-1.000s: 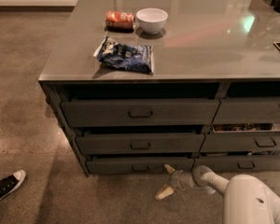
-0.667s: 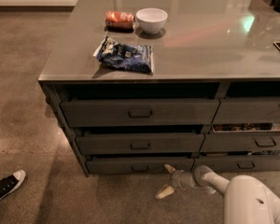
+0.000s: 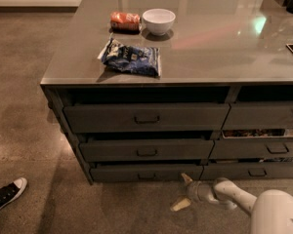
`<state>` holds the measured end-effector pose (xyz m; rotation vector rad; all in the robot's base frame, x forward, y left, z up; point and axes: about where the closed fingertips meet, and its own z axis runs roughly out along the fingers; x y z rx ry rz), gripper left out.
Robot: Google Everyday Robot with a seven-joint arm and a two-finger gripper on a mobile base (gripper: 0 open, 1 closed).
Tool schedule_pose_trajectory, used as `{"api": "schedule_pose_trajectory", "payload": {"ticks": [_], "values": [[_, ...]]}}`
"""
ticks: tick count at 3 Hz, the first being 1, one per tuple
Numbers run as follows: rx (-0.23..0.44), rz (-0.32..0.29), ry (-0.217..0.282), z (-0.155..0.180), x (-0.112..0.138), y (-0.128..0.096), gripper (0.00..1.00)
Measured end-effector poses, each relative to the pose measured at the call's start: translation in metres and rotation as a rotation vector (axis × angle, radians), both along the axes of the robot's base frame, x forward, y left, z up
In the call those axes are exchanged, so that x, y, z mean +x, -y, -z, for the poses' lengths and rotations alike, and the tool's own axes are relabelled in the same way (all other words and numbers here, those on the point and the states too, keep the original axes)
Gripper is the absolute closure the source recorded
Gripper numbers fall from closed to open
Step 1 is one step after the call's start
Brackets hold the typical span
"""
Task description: Close bottom drawer
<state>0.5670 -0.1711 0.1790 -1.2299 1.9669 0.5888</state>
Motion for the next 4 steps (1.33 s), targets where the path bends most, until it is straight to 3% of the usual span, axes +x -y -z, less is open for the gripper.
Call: {"api": "schedule_pose_trajectory", "payload": {"ticks": [3, 4], "values": [[-0.077, 0.006, 0.033, -0.054, -0.040, 0.059, 0.00], [-0.118, 0.047, 0.086, -0.102, -0.065, 0.085, 0.00]]}}
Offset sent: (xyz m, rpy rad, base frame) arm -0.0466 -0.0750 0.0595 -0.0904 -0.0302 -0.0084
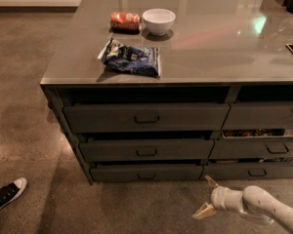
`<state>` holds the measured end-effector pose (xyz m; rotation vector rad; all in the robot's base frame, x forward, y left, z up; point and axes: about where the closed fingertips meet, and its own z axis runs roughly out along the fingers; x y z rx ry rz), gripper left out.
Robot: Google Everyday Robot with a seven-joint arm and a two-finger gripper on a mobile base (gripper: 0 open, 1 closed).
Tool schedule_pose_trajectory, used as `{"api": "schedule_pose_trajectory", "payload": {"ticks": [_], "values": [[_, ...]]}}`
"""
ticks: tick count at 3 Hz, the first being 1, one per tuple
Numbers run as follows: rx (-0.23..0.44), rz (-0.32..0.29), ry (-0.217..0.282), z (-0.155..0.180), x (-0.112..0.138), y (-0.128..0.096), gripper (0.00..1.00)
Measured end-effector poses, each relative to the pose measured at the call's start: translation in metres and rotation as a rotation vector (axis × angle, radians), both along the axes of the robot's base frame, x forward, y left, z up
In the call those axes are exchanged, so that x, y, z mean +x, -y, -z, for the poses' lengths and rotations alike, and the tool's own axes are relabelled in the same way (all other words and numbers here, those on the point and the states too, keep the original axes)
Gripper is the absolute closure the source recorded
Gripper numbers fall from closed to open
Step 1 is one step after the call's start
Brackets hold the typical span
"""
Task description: Close bottom drawer
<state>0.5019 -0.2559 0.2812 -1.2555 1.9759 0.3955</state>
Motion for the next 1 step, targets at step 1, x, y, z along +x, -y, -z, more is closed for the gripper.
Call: {"api": "schedule_pose_trajectory", "payload": {"ticks": [1], "values": [[0.000, 0.001, 0.000, -0.0006, -0.0011, 0.0006, 0.00]]}}
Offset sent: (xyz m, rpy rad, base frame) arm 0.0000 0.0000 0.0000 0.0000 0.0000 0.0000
